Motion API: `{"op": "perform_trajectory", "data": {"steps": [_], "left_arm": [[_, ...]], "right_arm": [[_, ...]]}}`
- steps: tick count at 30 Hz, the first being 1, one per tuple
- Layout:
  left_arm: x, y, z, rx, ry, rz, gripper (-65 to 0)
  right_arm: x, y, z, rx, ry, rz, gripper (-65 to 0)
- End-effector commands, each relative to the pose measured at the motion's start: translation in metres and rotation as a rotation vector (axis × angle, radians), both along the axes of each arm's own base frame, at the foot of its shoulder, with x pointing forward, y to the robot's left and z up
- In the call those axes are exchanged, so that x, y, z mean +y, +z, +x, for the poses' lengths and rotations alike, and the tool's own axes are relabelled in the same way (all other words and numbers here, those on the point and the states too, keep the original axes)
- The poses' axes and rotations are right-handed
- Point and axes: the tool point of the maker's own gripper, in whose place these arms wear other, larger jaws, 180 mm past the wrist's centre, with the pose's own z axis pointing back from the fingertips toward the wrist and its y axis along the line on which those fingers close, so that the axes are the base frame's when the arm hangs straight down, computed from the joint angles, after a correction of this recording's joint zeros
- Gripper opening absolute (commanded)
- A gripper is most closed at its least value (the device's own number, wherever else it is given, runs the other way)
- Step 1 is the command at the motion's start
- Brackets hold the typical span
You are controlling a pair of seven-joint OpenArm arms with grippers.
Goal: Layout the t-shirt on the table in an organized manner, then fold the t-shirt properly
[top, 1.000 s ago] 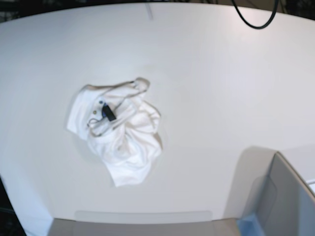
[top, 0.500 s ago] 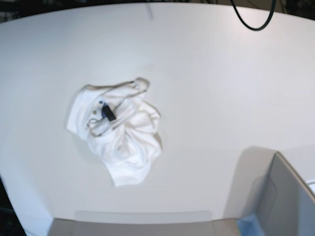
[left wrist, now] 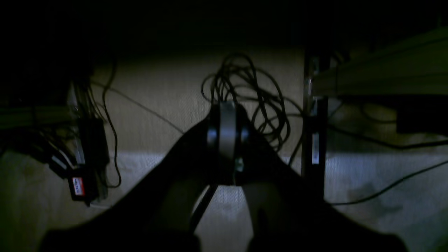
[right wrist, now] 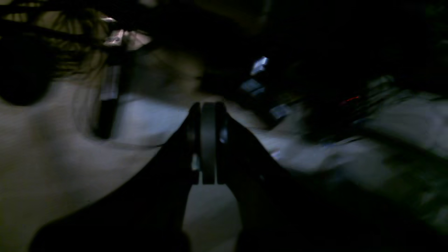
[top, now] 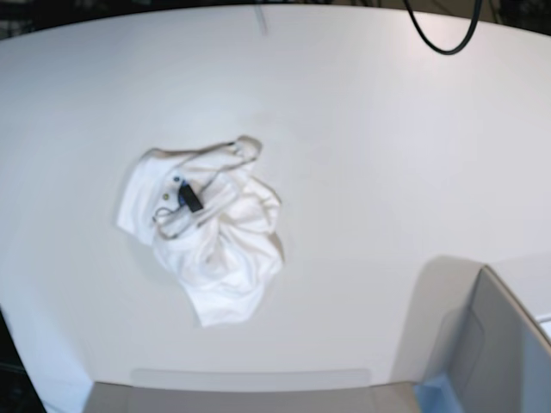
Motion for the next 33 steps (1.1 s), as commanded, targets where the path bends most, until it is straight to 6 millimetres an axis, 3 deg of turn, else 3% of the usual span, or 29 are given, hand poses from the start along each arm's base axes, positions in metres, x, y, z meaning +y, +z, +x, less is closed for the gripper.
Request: {"op": "perform_trajectory", "data": {"steps": [1, 4, 11, 21, 28, 33], "left_arm": [[0.002, 0.007, -0.007, -0.009, -0.005, 0.008, -65.0], [0.002, 0.009, -0.006, -0.015, -0.007, 0.008, -65.0], [0.002, 0.009, -0.004, -0.018, -0.007, 0.008, -65.0], [0.002, 0.008, -0.005, -0.015, -0.007, 0.008, -65.0], [0.002, 0.009, -0.001, -0.027, -0.008, 0.008, -65.0], [0.001, 0.024, 0.015, -0.087, -0.017, 0.008, -65.0]], "right_arm": [[0.000, 0.007, -0.005, -0.025, 0.037, -0.025, -64.9], [-0.004, 0.023, 0.009, -0.144, 0.144, -0.126, -63.9], [0.006, 0.025, 0.015, -0.178, 0.198, -0.089, -60.2], [0.021, 0.022, 0.005, -0.157, 0.246, -0.052, -60.3], [0.055, 0.065, 0.013, -0.250, 0.186, 0.066, -60.2], [0.073, 0.090, 0.019, -0.294, 0.138, 0.130, -60.1]]}}
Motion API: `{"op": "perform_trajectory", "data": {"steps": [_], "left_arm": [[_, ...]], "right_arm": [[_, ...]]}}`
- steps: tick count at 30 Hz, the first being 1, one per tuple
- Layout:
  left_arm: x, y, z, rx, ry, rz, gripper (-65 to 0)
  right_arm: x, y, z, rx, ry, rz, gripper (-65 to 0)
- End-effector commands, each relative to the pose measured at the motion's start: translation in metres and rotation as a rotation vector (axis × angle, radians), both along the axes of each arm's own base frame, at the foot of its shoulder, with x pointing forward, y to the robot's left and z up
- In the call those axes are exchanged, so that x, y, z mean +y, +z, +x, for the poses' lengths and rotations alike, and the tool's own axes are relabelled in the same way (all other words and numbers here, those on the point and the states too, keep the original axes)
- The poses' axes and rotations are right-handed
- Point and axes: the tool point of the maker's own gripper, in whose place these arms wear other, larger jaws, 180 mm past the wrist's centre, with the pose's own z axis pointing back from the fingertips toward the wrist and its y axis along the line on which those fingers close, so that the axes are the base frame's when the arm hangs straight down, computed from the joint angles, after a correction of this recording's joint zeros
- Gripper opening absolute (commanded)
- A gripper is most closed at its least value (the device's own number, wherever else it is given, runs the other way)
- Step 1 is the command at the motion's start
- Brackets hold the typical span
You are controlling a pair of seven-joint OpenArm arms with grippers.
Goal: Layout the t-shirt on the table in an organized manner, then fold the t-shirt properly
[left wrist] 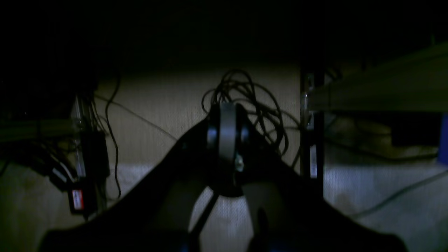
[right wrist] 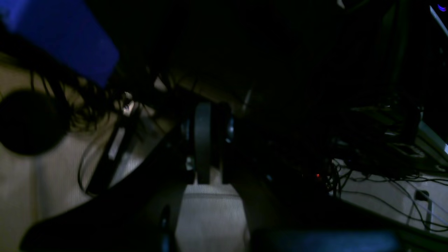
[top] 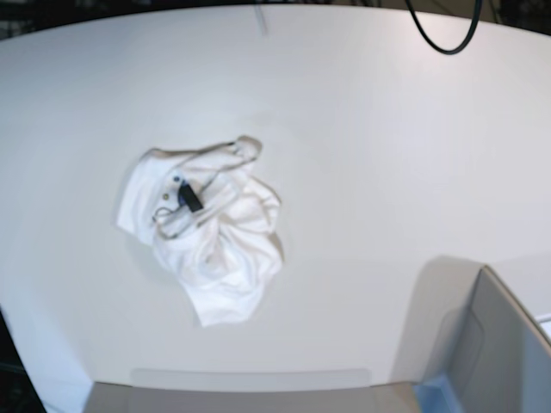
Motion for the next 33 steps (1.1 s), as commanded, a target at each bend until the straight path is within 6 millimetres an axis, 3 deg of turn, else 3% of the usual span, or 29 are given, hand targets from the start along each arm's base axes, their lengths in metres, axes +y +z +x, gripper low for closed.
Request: {"op": "perform_trajectory", "data": {"steps": [1, 11, 19, 28, 33], "left_arm": [[0.002, 0.012, -0.004, -0.022, -0.006, 0.010, -65.0], [-0.005, 0.068, 0.024, -0.163, -0.036, 0.003, -65.0], [-0.011, 0.113, 0.047, -0.268, -0.055, -0.002, -65.0], [-0.003, 0.150, 0.086, -0.400, -0.057, 0.033, -65.0], [-0.007, 0.163, 0.101, -0.453, -0.063, 0.025, -65.0]], "right_arm": [[0.009, 0.013, -0.009, -0.007, 0.007, 0.029, -60.1], [0.028, 0.085, 0.013, -0.102, -0.056, 0.176, -60.0], [0.029, 0.134, 0.037, -0.178, -0.070, 0.261, -60.0], [0.024, 0.202, 0.097, -0.366, -0.022, 0.368, -60.0], [0.022, 0.216, 0.124, -0.468, 0.012, 0.379, -56.5]]}}
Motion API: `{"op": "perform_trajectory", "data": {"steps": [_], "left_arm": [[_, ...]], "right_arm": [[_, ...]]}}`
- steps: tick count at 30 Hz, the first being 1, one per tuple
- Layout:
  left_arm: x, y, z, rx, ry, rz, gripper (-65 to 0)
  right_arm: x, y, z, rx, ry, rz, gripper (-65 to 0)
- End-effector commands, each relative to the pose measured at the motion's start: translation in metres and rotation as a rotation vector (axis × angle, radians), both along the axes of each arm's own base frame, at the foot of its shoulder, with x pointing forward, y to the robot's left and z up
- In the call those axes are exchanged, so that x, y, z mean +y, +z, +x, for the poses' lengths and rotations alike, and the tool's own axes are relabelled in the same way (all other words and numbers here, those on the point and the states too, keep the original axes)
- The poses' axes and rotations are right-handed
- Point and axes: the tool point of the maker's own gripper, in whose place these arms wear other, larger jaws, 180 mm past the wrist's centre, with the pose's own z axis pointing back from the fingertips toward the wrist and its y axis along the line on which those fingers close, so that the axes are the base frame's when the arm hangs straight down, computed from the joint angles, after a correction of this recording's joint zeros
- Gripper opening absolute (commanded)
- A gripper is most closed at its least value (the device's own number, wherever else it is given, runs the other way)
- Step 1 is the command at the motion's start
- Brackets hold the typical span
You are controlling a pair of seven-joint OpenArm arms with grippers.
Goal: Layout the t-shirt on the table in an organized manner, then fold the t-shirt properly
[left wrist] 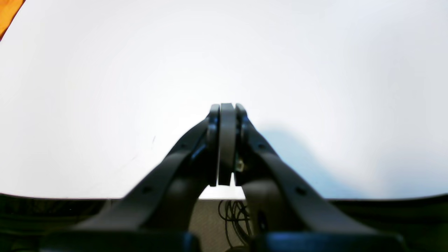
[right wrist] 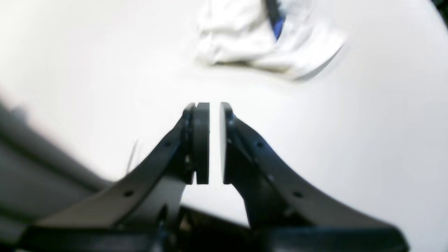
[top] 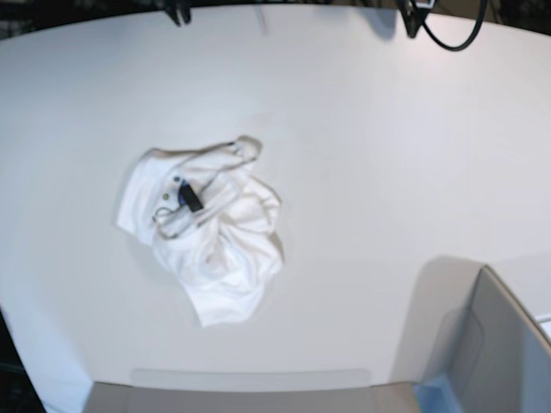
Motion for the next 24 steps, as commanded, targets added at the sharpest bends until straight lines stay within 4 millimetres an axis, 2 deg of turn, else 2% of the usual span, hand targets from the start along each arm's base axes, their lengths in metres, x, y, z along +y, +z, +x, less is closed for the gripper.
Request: {"op": "perform_trajectory", "data": {"steps": [1, 6, 9, 13, 19, 24], "left_arm": [[-0.001, 0.012, 0.005, -0.040, -0.004, 0.004, -65.0], [-0.004, 0.025, 0.018, -0.089, -0.007, 0.002, -65.0], [-0.004, 0.029, 0.024, -0.109, -0.008, 0.001, -65.0], [-0.011, 0.031, 0.035, -0.141, -0.014, -0.018, -65.0], [-0.033, 0.031, 0.049, -0.177, -0.041, -0.075, -65.0], [-0.044, 0.032, 0.056, -0.194, -0.055, -0.102, -65.0]], "right_arm": [[0.004, 0.014, 0.006, -0.057, 0.009, 0.021, -55.0], [0.006, 0.028, 0.025, -0.170, 0.015, 0.040, -50.1], [-0.001, 0.033, 0.037, -0.202, -0.033, 0.087, -47.9], [-0.019, 0.020, 0.055, -0.146, -0.079, 0.126, -47.4], [-0.054, 0.002, 0.097, -0.056, -0.104, 0.123, -47.4], [-0.071, 0.003, 0.137, -0.042, -0.136, 0.132, -47.3]]}}
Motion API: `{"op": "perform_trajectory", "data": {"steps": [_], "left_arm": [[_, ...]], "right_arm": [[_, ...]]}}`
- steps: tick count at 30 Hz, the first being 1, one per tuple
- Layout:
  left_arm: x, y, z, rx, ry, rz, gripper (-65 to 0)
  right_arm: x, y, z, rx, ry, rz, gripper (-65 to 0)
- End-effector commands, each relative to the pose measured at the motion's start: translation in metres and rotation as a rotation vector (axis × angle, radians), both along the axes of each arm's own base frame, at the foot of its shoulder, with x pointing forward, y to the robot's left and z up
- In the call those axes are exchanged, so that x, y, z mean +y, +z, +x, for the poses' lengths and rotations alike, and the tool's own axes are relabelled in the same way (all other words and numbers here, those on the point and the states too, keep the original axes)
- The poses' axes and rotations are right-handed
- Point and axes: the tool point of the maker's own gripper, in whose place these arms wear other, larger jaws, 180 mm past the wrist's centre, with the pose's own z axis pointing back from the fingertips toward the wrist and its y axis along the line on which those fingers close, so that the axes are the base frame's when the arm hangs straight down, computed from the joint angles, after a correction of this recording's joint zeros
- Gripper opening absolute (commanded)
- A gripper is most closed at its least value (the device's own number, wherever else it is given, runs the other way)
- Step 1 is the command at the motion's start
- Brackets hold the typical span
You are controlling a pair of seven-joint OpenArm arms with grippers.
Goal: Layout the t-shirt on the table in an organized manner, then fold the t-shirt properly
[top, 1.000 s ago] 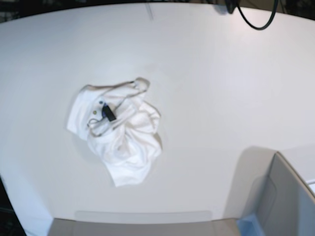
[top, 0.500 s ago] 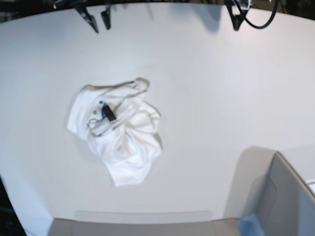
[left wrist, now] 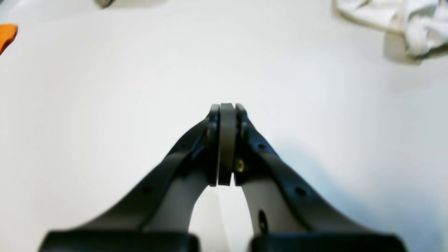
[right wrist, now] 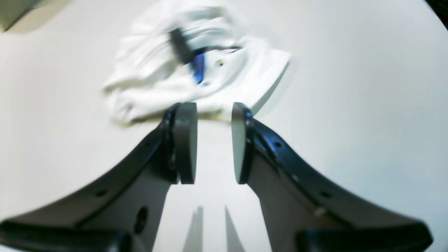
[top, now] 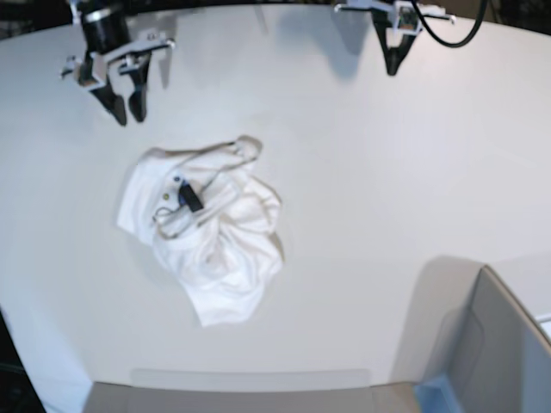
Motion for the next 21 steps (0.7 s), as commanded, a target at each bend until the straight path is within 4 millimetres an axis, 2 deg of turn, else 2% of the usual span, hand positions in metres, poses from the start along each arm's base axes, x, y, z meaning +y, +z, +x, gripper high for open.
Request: {"op": "perform_trajectory", "data": {"steps": [1, 4, 7, 10, 14, 17, 21], "left_arm": [[-0.003, 0.008, -0.002, -0.024, -0.008, -0.002, -65.0], [-0.004, 0.009, 0.004, -0.040, -0.010, -0.006, -65.0], [-0.004, 0.010, 0.006, -0.046, -0.010, -0.006, -65.0], [-0.005, 0.011, 0.011, -0.059, -0.004, -0.010, -65.0], [-0.006, 0.011, 0.011, -0.060, 0.025, -0.020, -64.9], [-0.008, 0.011, 0.011, -0.062, 0.023, -0.022, -64.9], [-0.006, 0.011, 0.012, -0.065, 0.023, -0.018, -64.9]], "right_arm": [[0.002, 0.013, 0.010, -0.048, 0.010, 0.012, -47.3], [0.001, 0.019, 0.034, -0.064, -0.011, 0.028, -47.2], [0.009, 0.023, 0.058, -0.062, -0.048, 0.079, -47.2], [0.008, 0.022, 0.082, -0.007, -0.133, 0.151, -47.2], [-0.002, 0.026, 0.114, 0.077, -0.289, 0.315, -47.1], [0.000, 0.024, 0.125, 0.180, -0.313, 0.399, -47.0], [0.003, 0.019, 0.122, 0.229, -0.293, 0.387, -46.4]]}}
